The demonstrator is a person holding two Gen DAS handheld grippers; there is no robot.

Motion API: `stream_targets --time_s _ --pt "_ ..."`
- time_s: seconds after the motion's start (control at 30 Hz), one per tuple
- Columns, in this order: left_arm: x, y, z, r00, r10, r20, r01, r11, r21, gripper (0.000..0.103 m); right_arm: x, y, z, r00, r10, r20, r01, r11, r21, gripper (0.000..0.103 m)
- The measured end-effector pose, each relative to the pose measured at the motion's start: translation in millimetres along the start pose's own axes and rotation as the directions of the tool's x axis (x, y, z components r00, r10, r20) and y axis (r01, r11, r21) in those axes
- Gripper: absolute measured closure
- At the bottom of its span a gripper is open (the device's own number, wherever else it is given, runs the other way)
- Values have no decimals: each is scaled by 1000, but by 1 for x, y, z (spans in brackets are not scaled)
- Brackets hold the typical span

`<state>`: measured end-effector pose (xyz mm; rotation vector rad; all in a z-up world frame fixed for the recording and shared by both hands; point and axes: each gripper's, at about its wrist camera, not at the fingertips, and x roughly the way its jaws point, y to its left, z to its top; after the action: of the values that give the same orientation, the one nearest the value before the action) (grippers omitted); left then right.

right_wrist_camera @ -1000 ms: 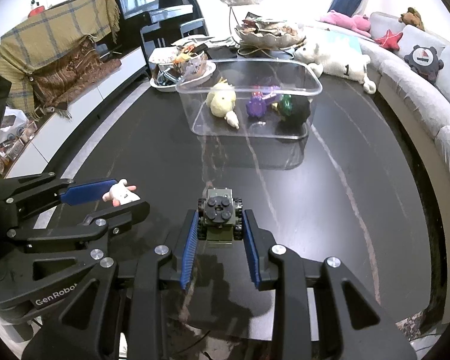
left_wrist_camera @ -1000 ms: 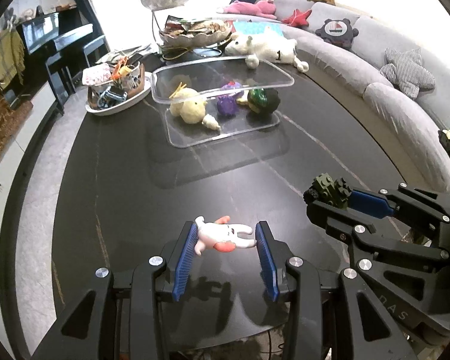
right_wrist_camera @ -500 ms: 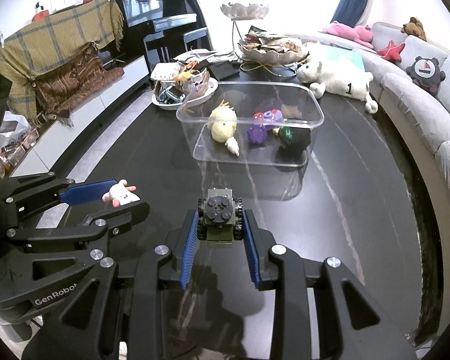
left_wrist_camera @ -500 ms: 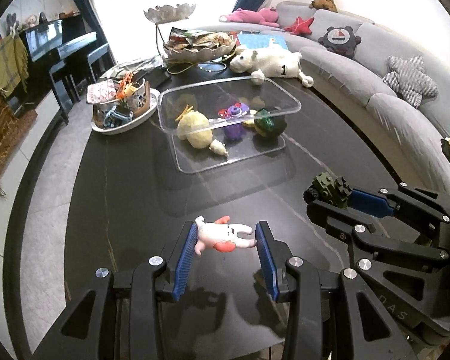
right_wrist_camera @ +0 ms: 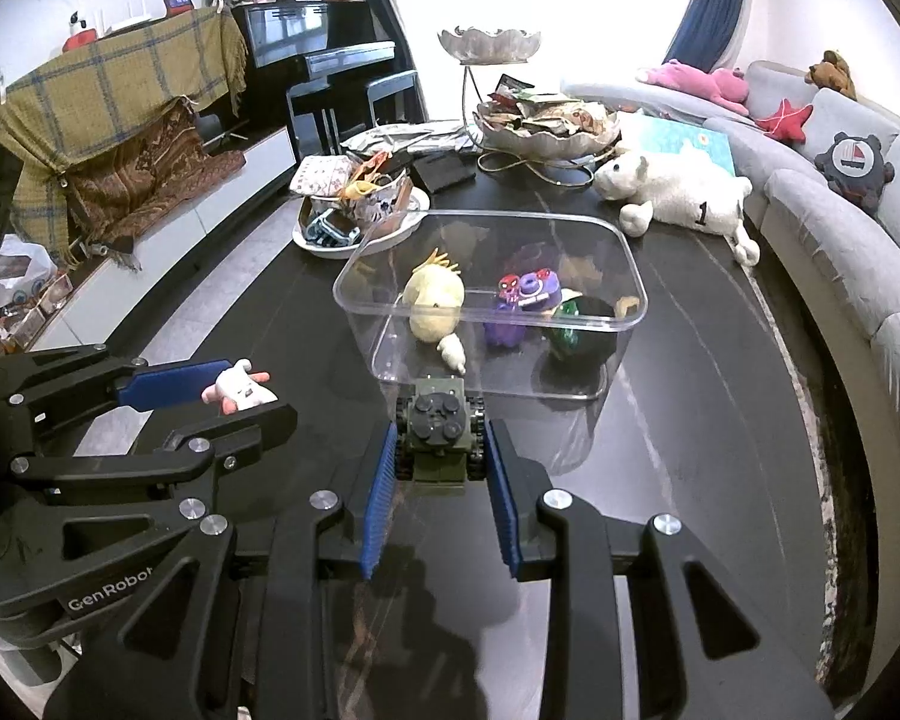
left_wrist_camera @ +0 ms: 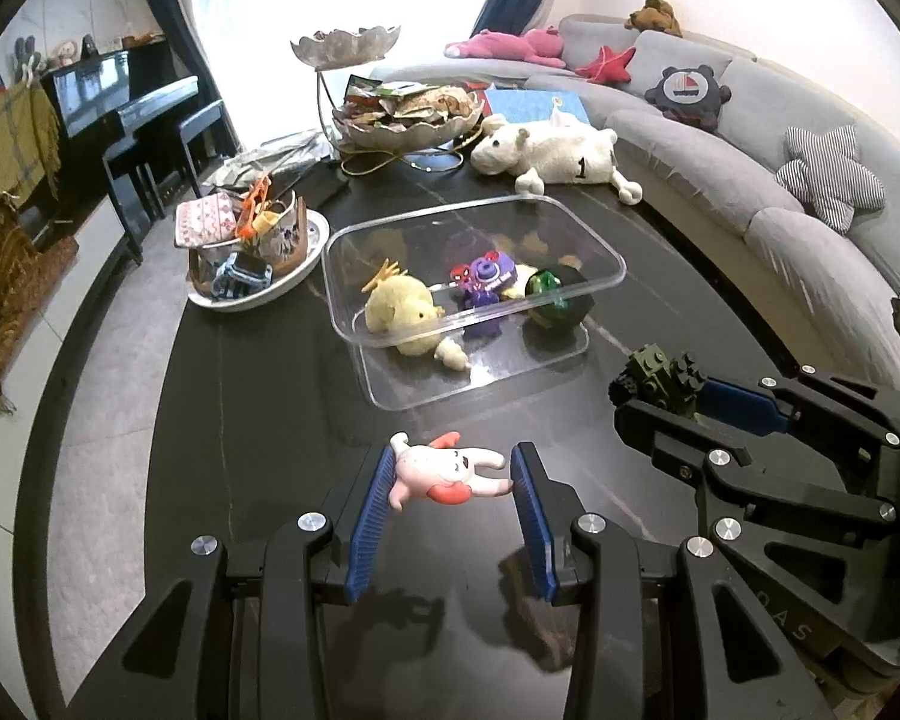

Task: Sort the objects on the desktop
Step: 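Carry the bunny in the left tool and tank in the right tool over the clear box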

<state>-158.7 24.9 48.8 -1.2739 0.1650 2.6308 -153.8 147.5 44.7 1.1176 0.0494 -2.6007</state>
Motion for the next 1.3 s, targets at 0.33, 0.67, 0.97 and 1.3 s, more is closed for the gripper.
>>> stream_targets --time_s 0.33,0.67,0.97,1.3 --pt "7 1 25 999 -13 35 13 1000 12 66 16 -10 19 1000 -12 -1 12 1000 3 76" --pt "23 3 46 999 -24 36 24 1000 3 66 30 -21 36 999 -32 5 32 999 -1 76" --pt "37 9 65 999 -27 42 27 1000 -9 66 42 -27 56 999 -49 15 49 999 -16 76" --pt "49 12 91 997 -19 68 19 1000 5 67 54 -35 81 997 -73 38 74 997 -33 77"
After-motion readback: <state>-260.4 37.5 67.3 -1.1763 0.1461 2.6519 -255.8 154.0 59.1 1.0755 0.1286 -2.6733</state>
